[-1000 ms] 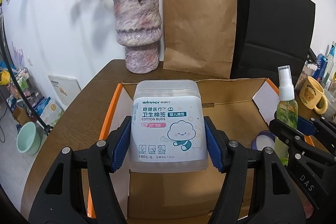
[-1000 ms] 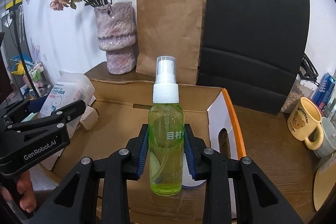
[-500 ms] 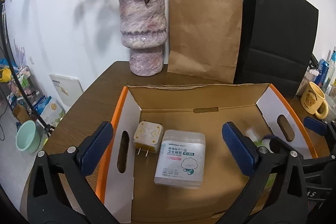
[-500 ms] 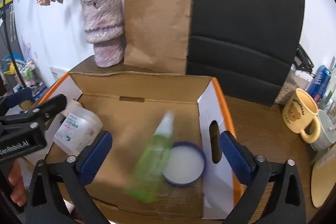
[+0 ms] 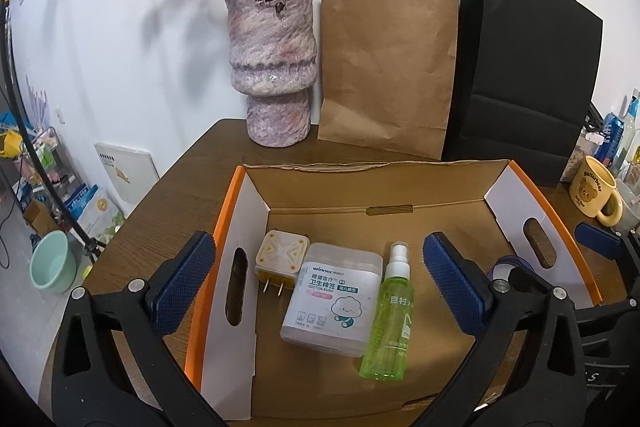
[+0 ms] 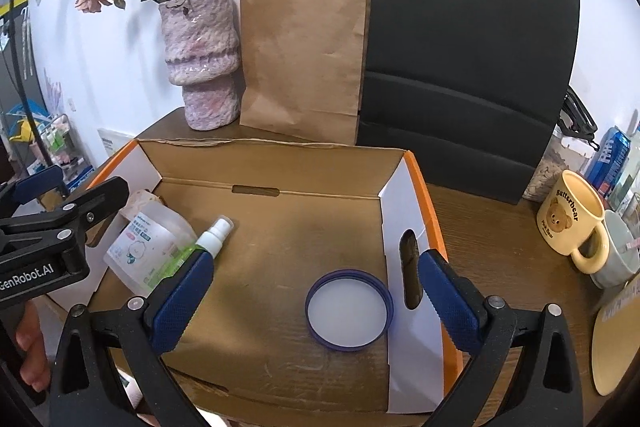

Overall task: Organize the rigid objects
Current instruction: 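Open both tools, releasing the tub and spray bottle into the box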

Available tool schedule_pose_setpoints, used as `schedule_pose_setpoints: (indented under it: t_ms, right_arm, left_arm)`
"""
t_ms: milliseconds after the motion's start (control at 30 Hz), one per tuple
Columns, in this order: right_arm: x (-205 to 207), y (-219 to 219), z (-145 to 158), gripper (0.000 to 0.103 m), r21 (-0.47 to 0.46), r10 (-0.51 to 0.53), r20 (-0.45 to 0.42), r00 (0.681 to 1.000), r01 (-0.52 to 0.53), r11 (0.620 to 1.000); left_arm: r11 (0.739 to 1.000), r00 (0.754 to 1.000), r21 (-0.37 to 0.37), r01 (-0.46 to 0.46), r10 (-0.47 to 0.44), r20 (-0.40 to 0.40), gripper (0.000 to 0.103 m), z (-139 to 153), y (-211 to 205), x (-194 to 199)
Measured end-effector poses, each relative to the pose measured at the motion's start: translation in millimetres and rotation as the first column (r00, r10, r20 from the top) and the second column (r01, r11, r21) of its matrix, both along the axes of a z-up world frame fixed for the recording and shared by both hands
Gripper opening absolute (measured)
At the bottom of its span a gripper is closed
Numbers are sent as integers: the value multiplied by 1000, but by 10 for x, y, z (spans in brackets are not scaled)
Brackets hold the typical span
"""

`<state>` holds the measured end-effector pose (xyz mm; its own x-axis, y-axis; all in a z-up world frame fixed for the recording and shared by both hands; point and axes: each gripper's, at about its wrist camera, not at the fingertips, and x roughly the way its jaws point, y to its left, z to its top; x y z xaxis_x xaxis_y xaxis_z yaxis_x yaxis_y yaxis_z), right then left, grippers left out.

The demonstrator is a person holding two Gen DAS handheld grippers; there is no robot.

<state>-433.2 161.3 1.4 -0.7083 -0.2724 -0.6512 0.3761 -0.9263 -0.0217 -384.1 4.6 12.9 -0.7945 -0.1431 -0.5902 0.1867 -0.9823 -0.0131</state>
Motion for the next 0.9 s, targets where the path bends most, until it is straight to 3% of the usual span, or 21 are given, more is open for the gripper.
schedule_pose_setpoints:
  t_ms: [900]
  right_arm:
    - [522,191,91,103,9,3,-21,1000,-3,1000]
  left_arm:
    - [1000,998,-25,-19,18,-58,103,115,58,525]
